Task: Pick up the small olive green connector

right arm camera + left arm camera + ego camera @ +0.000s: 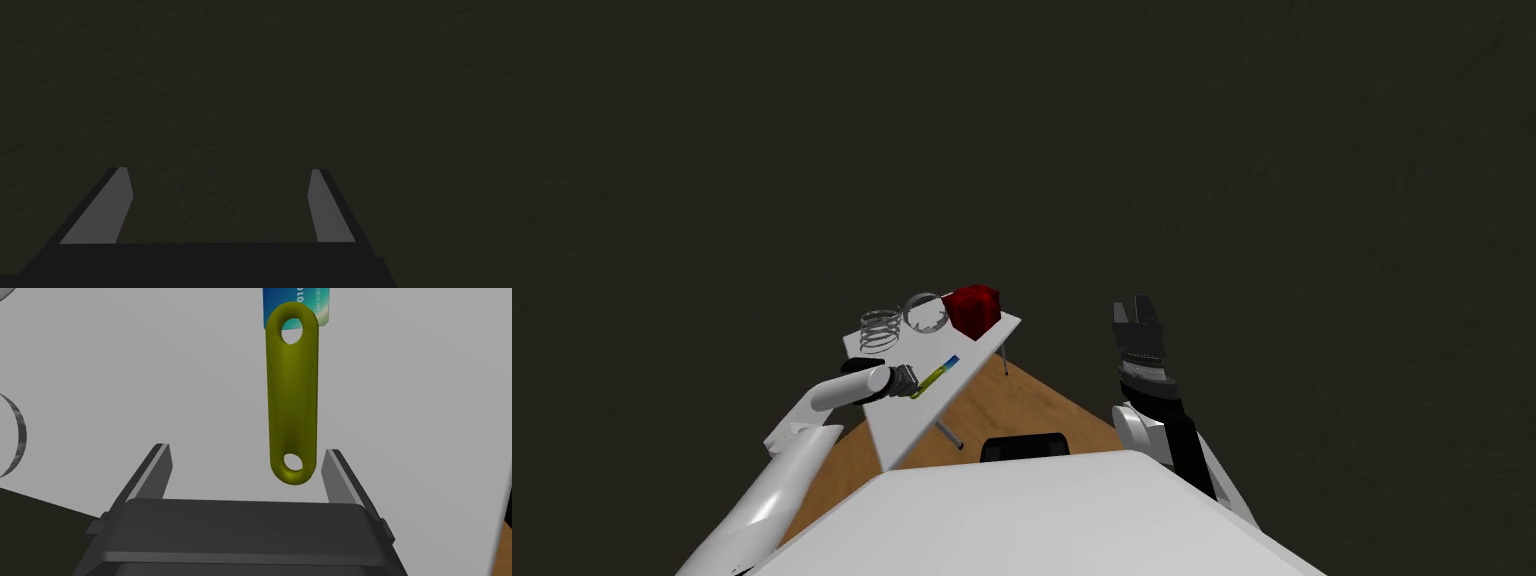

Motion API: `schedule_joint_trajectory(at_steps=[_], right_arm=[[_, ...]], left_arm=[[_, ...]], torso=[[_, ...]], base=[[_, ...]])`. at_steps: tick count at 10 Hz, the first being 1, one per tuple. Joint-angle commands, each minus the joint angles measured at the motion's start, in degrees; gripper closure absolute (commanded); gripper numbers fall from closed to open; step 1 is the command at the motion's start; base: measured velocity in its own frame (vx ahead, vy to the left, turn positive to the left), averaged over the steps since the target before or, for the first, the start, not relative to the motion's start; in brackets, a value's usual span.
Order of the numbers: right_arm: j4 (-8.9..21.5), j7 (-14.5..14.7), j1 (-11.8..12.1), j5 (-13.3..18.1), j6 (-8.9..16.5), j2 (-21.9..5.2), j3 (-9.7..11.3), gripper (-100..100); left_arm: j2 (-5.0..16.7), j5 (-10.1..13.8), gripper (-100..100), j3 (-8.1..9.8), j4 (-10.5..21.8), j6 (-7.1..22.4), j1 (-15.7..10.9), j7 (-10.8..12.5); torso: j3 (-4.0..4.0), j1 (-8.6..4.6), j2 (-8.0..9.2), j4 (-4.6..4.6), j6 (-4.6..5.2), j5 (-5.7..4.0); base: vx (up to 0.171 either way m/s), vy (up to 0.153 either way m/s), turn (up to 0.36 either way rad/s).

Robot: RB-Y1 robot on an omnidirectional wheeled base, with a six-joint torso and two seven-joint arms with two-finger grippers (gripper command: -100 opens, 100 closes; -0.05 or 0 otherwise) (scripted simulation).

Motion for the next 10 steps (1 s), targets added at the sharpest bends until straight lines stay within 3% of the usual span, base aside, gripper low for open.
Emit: schedule_joint_trajectory(at_steps=[1, 2, 4, 10], right_arm=[[0.00, 0.00, 0.00, 0.00, 0.00, 0.00, 0.00, 0], [0.00, 0.00, 0.00, 0.00, 0.00, 0.00, 0.00, 0], [0.00, 0.00, 0.00, 0.00, 0.00, 0.00, 0.00, 0], [0.00, 0.00, 0.00, 0.00, 0.00, 0.00, 0.00, 0]], left_arm=[[0.78, 0.84, -100, 0.30, 1.93, 2.86, -0.19, 0.58], [0.78, 0.84, -100, 0.30, 1.93, 3.47, -0.19, 0.58], [2.21, 1.91, -100, 0.54, 5.59, 7.44, -1.32, 1.47], [4.78, 3.59, -100, 0.93, 12.22, 15.76, -3.20, 2.83]], torso=[[0.00, 0.00, 0.00, 0.00, 0.00, 0.00], [0.00, -0.01, 0.00, 0.00, -0.01, 0.00], [-0.01, -0.01, -0.03, 0.00, 0.00, 0.00], [0.01, 0.04, 0.01, 0.00, 0.00, 0.00]], base=[[0.081, -0.034, 0.012], [0.072, -0.030, 0.010], [0.119, -0.046, 0.017], [0.092, -0.030, 0.011]])
